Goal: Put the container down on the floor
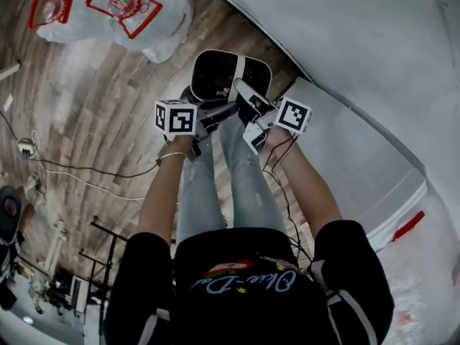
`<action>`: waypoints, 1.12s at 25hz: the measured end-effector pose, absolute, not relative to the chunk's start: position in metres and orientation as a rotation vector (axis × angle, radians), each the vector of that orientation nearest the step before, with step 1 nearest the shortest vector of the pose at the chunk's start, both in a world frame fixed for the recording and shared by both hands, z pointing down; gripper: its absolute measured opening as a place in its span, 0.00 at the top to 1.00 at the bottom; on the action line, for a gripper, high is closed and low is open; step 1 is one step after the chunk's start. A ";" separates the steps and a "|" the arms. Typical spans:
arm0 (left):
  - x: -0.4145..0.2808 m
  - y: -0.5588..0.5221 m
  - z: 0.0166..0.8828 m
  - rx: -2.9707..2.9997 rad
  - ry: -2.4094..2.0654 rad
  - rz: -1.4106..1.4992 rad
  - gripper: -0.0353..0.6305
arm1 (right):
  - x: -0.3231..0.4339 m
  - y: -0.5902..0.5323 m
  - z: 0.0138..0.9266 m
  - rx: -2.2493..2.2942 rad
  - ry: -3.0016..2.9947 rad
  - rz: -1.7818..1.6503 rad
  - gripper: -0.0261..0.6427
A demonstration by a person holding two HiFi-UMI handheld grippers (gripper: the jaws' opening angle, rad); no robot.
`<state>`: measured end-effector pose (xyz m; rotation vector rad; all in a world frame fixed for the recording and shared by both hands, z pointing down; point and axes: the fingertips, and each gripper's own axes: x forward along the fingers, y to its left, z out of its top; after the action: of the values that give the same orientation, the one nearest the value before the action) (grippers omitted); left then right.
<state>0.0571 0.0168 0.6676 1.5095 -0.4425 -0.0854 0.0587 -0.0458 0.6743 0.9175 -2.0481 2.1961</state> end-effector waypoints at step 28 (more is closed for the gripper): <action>0.058 -0.002 0.793 1.457 -0.493 -0.061 0.85 | 0.052 -0.064 0.793 0.925 -1.834 2.175 0.88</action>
<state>0.0578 -0.0017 0.7929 1.4572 -0.4926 -0.0615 0.0517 -0.0636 0.7933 0.9254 -1.8344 2.1750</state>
